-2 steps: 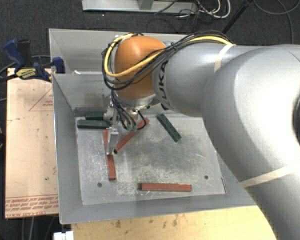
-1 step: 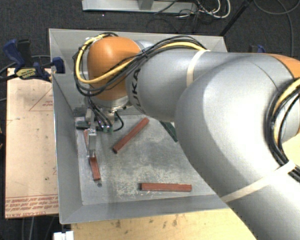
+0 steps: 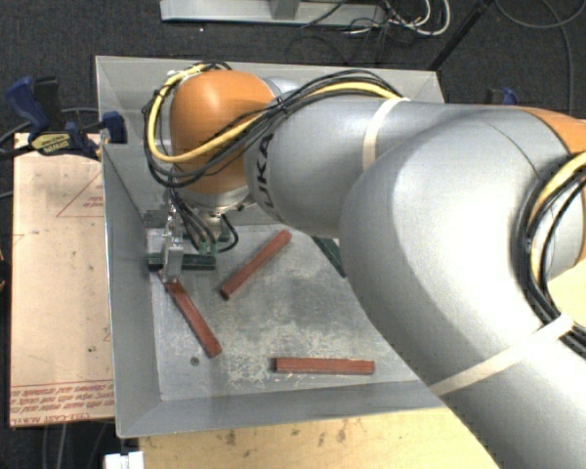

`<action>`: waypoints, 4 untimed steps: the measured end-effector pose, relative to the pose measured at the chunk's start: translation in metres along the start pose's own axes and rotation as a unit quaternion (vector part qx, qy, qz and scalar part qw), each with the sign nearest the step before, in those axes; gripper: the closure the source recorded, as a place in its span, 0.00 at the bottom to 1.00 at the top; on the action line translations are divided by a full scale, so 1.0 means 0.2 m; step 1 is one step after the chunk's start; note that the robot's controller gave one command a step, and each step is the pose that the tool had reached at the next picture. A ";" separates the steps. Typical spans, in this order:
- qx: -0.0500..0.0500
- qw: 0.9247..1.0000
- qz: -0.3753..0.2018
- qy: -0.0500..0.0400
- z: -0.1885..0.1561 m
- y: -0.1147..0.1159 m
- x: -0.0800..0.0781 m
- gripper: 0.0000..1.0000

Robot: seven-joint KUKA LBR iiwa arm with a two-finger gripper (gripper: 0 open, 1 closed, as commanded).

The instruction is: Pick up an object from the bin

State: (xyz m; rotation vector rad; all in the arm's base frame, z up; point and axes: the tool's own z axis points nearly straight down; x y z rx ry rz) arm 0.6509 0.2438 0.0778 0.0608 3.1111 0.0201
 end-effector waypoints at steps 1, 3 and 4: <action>0.000 1.000 0.000 0.000 0.00 0.00 0.00 1.00; 0.004 1.000 -0.001 0.009 -0.02 0.00 0.01 1.00; 0.007 1.000 -0.001 0.017 -0.11 -0.01 0.03 1.00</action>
Offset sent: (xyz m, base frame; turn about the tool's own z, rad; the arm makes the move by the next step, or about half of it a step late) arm 0.0001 0.0001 0.0050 -0.0002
